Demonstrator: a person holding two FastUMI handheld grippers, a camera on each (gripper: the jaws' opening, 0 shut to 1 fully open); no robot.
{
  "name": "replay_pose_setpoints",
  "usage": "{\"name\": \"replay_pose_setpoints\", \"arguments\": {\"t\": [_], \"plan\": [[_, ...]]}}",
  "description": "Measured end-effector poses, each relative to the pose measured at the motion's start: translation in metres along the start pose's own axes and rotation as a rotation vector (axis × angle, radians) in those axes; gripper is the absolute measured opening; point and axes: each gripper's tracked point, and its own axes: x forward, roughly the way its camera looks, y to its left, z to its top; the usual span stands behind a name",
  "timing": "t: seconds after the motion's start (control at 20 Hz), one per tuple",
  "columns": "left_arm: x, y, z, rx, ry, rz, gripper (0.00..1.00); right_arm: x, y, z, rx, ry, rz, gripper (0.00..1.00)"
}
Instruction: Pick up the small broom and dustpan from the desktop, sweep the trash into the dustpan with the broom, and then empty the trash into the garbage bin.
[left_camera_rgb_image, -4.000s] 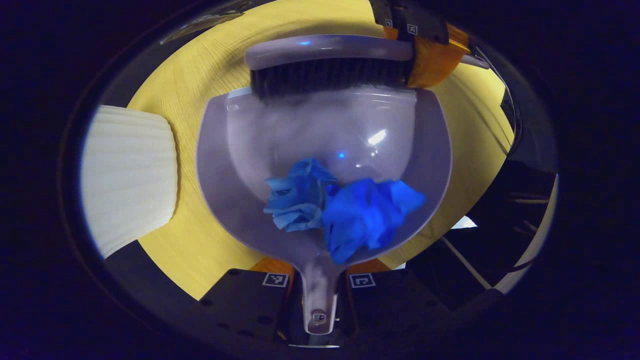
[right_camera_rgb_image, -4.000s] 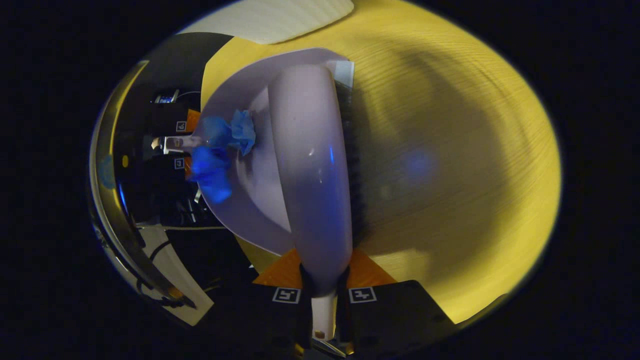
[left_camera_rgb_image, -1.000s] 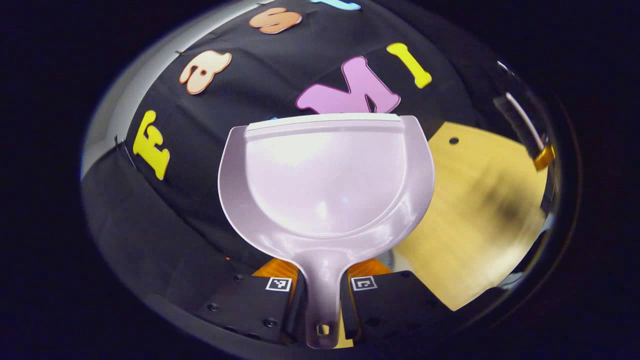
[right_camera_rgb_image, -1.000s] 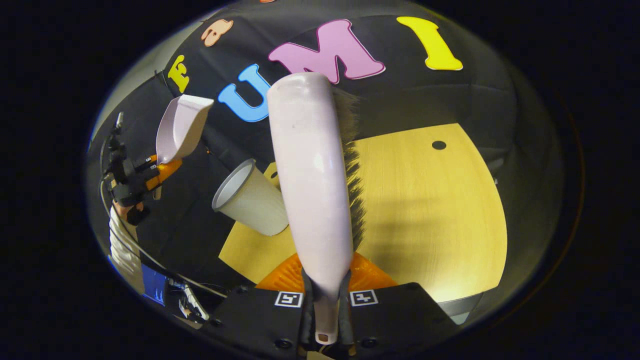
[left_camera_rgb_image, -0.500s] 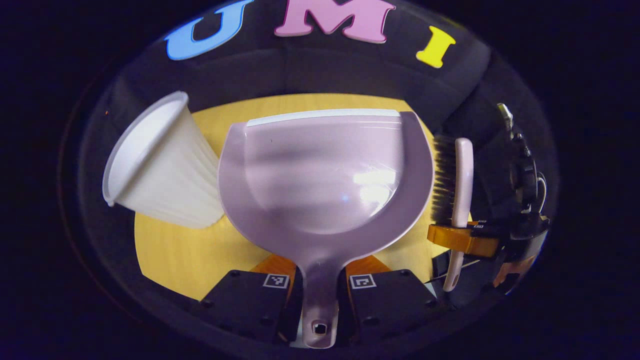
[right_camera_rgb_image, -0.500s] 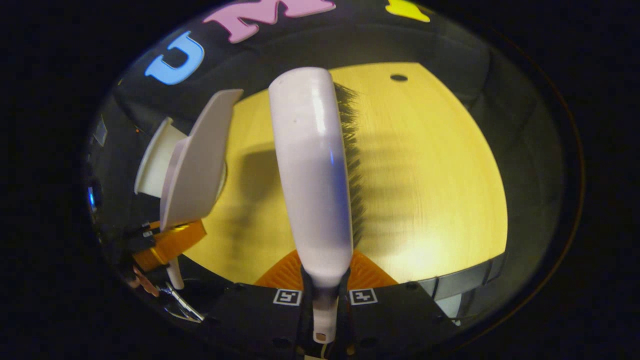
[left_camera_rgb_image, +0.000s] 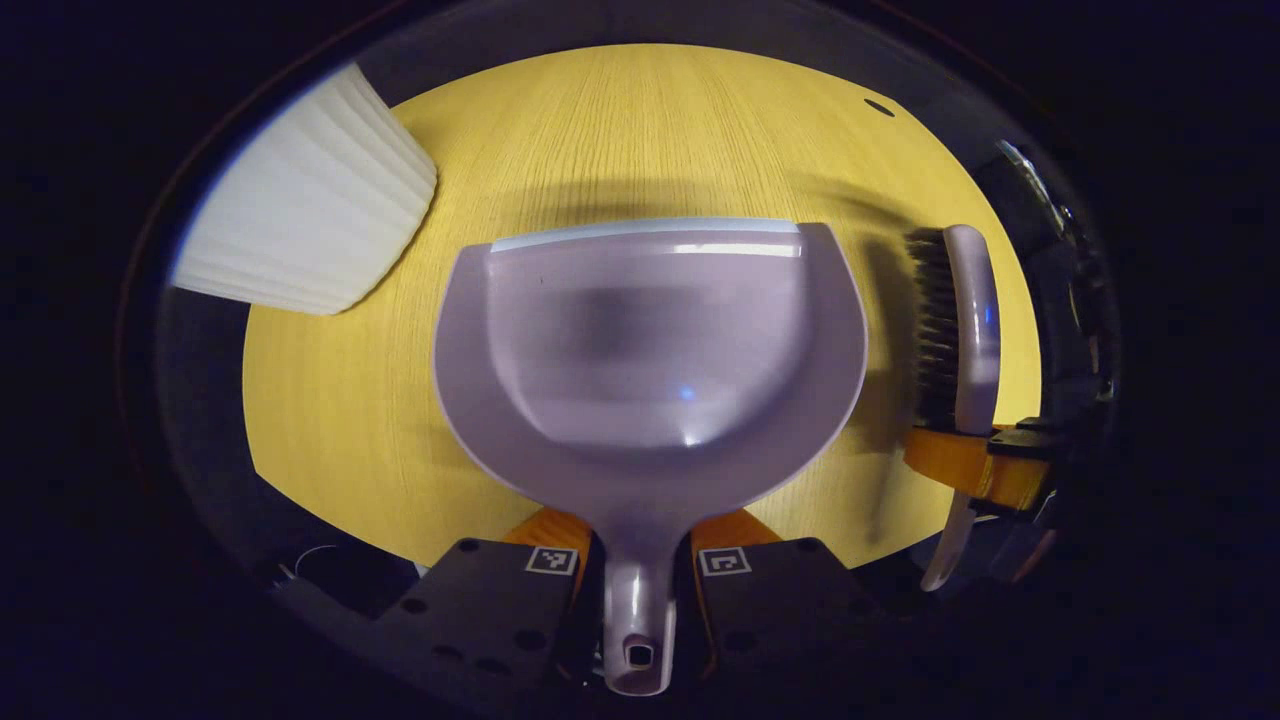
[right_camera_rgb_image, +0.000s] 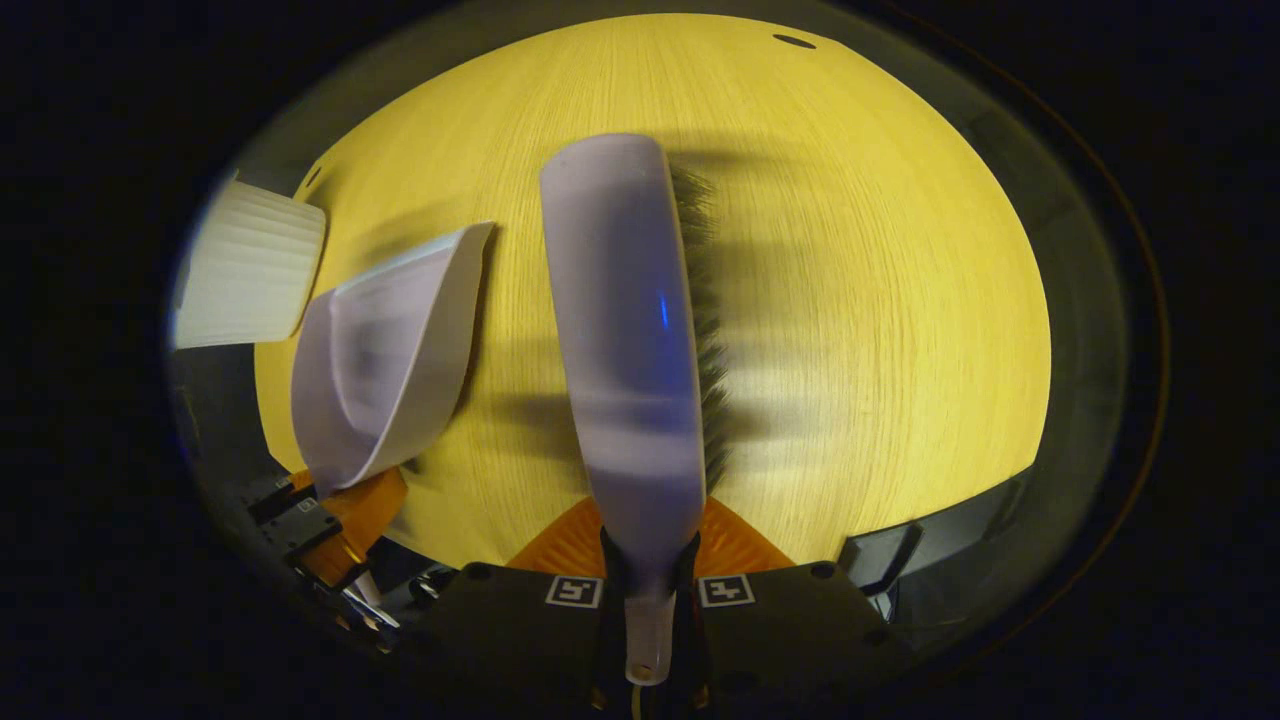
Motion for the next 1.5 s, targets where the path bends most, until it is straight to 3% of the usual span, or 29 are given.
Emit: {"name": "replay_pose_setpoints", "arguments": {"t": [0.1, 0.5, 0.8, 0.9, 0.95, 1.0, 1.05, 1.1, 1.15, 1.2, 1.25, 1.35, 1.4, 1.5], "plan": [[0.009, -0.024, -0.009, -0.002, 0.013, 0.008, 0.29, 0.009, -0.002, -0.003, -0.006, 0.025, -0.020, 0.20], [0.018, -0.025, -0.014, 0.010, 0.102, -0.014, 0.28, 0.001, -0.001, -0.006, 0.008, 0.084, -0.031, 0.20], [0.016, -0.025, -0.018, 0.029, 0.155, -0.030, 0.30, -0.002, -0.006, -0.008, -0.003, 0.094, -0.050, 0.32], [0.018, -0.031, -0.023, -0.019, 0.168, -0.066, 0.42, -0.002, -0.004, -0.008, 0.000, 0.082, -0.041, 0.33], [0.018, -0.033, -0.027, -0.030, 0.178, -0.073, 0.59, -0.003, -0.005, -0.007, 0.003, 0.074, -0.042, 0.51], [0.018, -0.032, -0.030, -0.027, 0.189, -0.071, 0.63, -0.004, -0.003, -0.006, 0.009, 0.071, -0.037, 0.70], [0.018, -0.033, -0.031, -0.018, 0.194, -0.073, 0.75, -0.005, -0.004, -0.008, 0.009, 0.071, -0.036, 0.80], [0.015, -0.034, -0.034, -0.016, 0.196, -0.079, 0.86, -0.005, -0.005, -0.008, 0.005, 0.068, -0.034, 0.85], [0.013, -0.039, -0.035, -0.011, 0.196, -0.104, 0.88, -0.007, -0.006, -0.011, 0.002, 0.072, -0.027, 0.81], [0.011, -0.044, -0.039, -0.014, 0.204, -0.124, 0.87, -0.011, -0.006, -0.015, -0.002, 0.084, -0.021, 0.81], [0.007, -0.048, -0.042, -0.012, 0.206, -0.137, 0.87, -0.013, -0.004, -0.015, -0.006, 0.076, -0.016, 0.87], [-0.002, -0.049, -0.044, 0.024, 0.182, -0.146, 0.88, -0.017, -0.002, -0.014, -0.005, 0.053, -0.002, 0.87], [-0.009, -0.049, -0.045, 0.044, 0.161, -0.147, 0.88, -0.024, 0.000, -0.016, -0.008, 0.044, 0.013, 0.82], [-0.020, -0.048, -0.043, 0.071, 0.112, -0.145, 0.88, -0.033, 0.000, -0.013, -0.030, -0.003, 0.021, 0.94]]}}
